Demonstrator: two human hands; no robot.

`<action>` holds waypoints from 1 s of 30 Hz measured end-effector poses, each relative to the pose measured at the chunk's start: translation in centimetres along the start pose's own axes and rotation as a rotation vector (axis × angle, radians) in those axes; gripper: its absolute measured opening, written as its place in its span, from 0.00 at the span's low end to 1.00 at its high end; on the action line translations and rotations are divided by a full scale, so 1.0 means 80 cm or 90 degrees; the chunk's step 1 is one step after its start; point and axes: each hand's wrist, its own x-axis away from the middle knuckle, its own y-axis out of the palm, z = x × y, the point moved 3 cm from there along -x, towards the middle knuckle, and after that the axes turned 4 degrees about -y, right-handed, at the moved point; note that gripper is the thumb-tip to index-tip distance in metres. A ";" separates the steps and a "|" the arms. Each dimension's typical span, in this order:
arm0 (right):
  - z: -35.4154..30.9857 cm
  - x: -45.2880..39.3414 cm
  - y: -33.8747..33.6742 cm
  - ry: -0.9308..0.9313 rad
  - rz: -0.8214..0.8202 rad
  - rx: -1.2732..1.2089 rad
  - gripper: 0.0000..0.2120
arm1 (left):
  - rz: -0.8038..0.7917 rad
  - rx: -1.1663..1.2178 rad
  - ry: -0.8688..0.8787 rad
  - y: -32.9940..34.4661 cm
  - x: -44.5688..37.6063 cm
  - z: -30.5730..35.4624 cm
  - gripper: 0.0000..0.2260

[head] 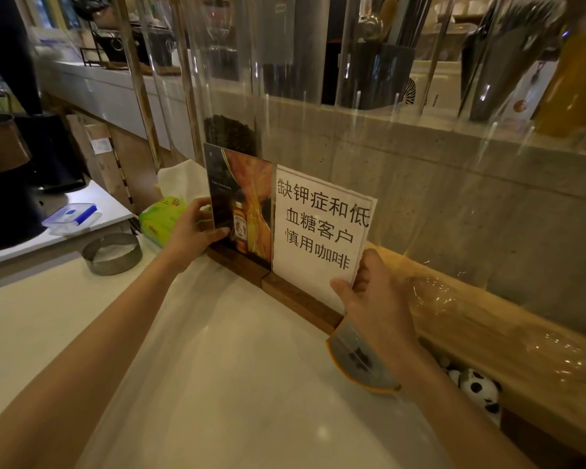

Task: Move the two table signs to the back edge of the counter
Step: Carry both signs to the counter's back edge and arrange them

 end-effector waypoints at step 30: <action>-0.068 -0.030 -0.055 -0.111 0.005 -0.166 0.17 | -0.083 -0.530 0.328 0.091 0.145 0.012 0.18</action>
